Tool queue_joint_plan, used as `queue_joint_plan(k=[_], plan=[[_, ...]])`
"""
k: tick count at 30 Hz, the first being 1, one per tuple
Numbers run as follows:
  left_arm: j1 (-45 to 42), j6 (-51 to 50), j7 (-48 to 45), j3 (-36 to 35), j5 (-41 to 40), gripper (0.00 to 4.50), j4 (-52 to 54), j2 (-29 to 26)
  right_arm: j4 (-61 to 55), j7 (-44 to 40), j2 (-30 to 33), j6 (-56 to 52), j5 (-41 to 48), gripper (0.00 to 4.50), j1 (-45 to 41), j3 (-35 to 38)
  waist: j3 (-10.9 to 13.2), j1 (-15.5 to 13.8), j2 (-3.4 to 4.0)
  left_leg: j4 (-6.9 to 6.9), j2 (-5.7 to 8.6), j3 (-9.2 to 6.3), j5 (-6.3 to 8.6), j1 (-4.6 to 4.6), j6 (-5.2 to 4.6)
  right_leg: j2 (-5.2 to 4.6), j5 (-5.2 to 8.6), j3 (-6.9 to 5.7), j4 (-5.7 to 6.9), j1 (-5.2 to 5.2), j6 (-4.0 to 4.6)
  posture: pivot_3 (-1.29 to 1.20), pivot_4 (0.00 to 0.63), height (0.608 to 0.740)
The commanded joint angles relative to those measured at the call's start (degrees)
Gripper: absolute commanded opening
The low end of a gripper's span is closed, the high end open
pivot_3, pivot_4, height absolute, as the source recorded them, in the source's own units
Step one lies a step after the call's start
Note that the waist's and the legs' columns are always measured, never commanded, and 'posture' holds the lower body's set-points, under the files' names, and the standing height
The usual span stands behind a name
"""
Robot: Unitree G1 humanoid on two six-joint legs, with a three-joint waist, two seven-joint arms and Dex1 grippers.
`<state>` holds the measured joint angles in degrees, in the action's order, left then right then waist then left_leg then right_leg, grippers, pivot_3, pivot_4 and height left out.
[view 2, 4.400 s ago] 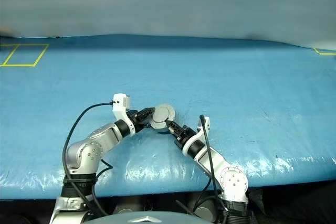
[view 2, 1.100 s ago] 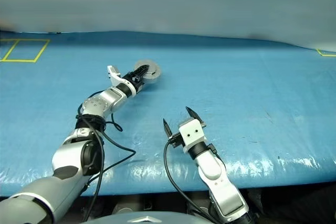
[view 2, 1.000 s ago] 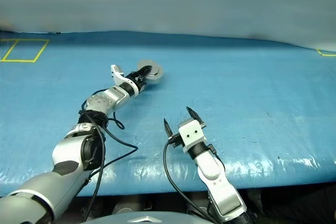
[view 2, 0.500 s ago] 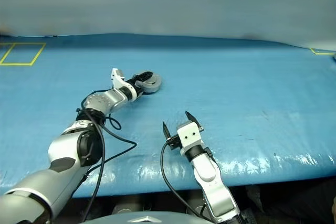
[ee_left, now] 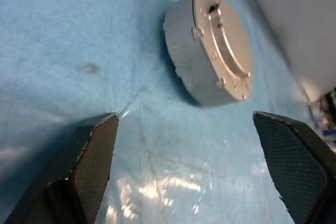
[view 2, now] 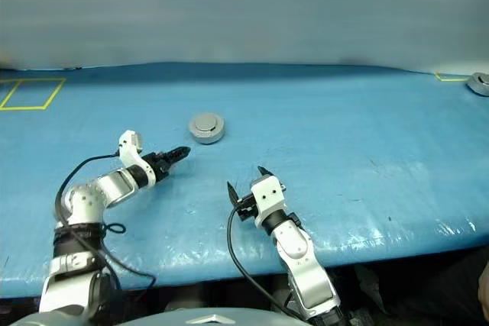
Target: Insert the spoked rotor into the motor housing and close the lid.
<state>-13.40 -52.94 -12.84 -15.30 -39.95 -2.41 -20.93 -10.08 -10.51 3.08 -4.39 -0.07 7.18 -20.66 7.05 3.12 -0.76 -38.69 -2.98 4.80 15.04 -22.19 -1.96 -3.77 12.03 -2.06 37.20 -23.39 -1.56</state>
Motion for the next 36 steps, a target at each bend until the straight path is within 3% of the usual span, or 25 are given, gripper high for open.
queue_joint_plan(k=[1, 7, 9, 13, 22, 36], plan=[[11.6, 11.7, -2.0, 6.9, 9.8, 4.43, 10.0, -0.5, -2.1, -0.8, -1.1, -0.5, 3.3, 4.50, -0.4, 2.5, 0.0, -0.2, 0.01, 0.20, 0.02, 0.07, -0.02, 0.15, 0.04, -0.09, 0.00, 0.14, -0.04, 0.05, 0.04, 0.00, 0.150, 0.740], [23.1, 37.1, -0.8, 13.5, 24.2, 4.43, 19.5, 3.3, -2.7, -0.2, -0.7, 0.0, 3.1, 4.50, 0.0, 5.0, 0.0, -2.2, 0.01, 0.96, 0.07, 0.13, -0.17, -0.01, 0.28, -0.22, 0.16, 0.05, -0.23, -0.42, 0.33, 0.00, 0.150, 0.740], [24.9, 42.8, 0.3, 16.2, 29.6, 4.43, 19.4, 4.0, -2.9, -0.8, 0.3, 0.3, 2.7, 4.50, 0.1, 5.2, 0.0, -2.6, -0.05, 0.92, 0.08, 0.08, -0.32, -0.77, 0.03, -0.19, 0.15, -0.05, -0.26, -1.02, 0.36, 0.00, 0.150, 0.740], [27.5, 50.4, 2.6, 20.7, 37.3, 4.43, 17.1, 5.6, -3.2, -1.7, 0.9, 0.4, 3.6, 4.50, 0.6, 5.8, 0.0, -2.7, -0.04, 0.78, 0.08, 0.01, -0.37, -1.45, -0.17, -0.07, 0.14, -0.17, -0.33, -1.25, 0.34, 0.00, 0.150, 0.740], [26.8, 54.2, -3.8, 22.0, 37.1, 4.43, 14.7, 5.2, -3.4, -0.6, 0.9, 1.7, 1.3, 4.50, 3.3, 4.7, 0.1, -2.5, -0.02, 0.70, 0.03, 0.02, -0.31, -1.41, -0.25, 0.31, 0.30, -0.36, -0.32, -1.22, 0.00, 0.00, 0.150, 0.740], [24.3, 54.6, -5.3, 19.6, 35.6, 4.43, 14.1, 6.0, -3.5, -1.8, 1.5, 3.1, 0.4, 4.50, 1.8, 4.6, 0.1, -2.5, -0.05, 0.60, 0.04, 0.03, -0.32, -1.41, -0.27, 0.33, 0.25, -0.34, -0.32, -1.18, -0.08, 0.00, 0.150, 0.740]])
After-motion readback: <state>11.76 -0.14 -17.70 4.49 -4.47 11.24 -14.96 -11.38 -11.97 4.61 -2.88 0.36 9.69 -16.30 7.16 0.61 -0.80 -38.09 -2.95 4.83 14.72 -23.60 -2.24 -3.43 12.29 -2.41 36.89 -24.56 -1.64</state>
